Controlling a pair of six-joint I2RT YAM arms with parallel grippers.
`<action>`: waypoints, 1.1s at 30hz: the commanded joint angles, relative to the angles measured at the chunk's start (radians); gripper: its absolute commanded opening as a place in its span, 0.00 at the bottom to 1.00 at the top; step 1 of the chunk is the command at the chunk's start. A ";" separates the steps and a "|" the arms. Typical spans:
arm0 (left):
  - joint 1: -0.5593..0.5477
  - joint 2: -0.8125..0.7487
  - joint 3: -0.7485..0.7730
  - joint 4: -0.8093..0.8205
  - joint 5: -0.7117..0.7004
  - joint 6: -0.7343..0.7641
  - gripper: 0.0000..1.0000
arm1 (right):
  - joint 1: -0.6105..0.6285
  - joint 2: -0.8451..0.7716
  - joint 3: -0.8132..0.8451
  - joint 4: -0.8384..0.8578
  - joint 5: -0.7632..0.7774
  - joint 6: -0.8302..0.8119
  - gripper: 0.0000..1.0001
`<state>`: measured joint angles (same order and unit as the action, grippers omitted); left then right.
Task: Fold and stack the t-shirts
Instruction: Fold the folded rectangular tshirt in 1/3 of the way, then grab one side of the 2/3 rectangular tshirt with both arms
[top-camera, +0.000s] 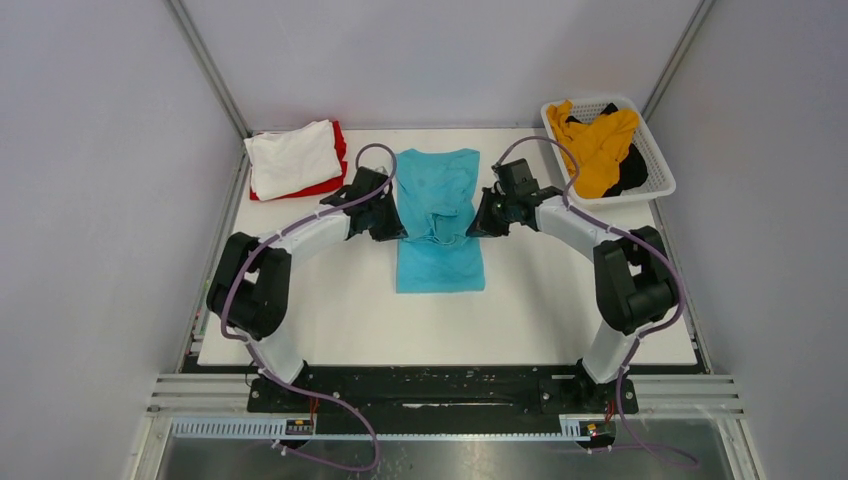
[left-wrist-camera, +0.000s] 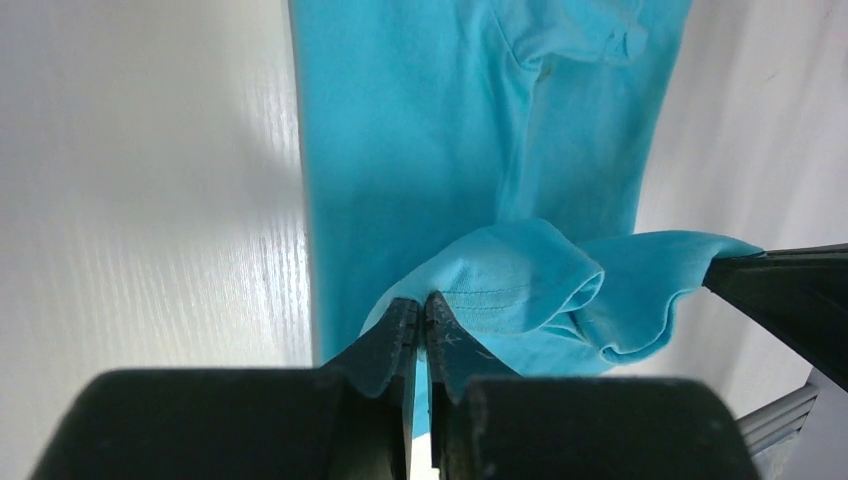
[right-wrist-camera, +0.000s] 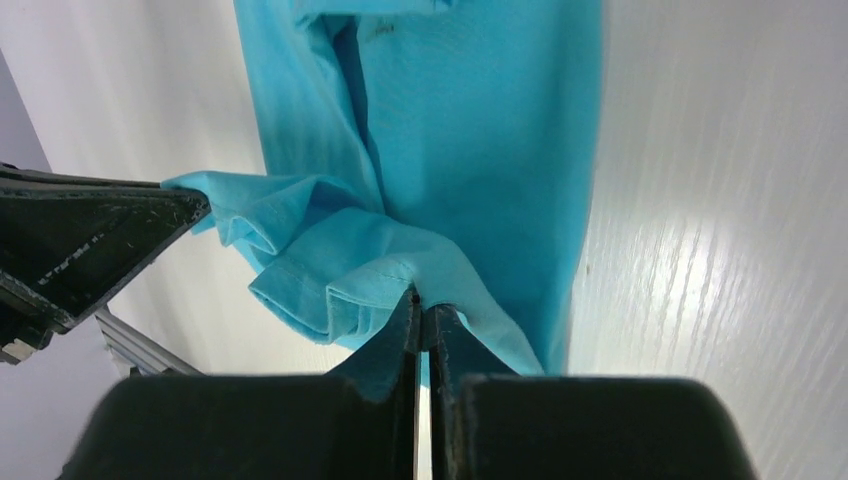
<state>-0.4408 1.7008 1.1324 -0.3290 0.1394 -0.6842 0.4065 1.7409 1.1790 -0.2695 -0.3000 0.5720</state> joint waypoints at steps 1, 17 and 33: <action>0.020 0.040 0.079 0.007 0.025 0.034 0.06 | -0.021 0.060 0.078 0.041 -0.017 -0.024 0.05; 0.071 -0.142 -0.049 0.066 0.076 0.065 0.99 | -0.076 -0.042 -0.017 0.058 -0.037 -0.059 0.99; -0.048 -0.345 -0.467 0.137 0.101 -0.015 0.74 | -0.050 -0.278 -0.478 0.219 -0.097 0.042 0.94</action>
<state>-0.4774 1.3495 0.6922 -0.2623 0.2398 -0.6678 0.3367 1.4696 0.7067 -0.0917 -0.4053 0.6109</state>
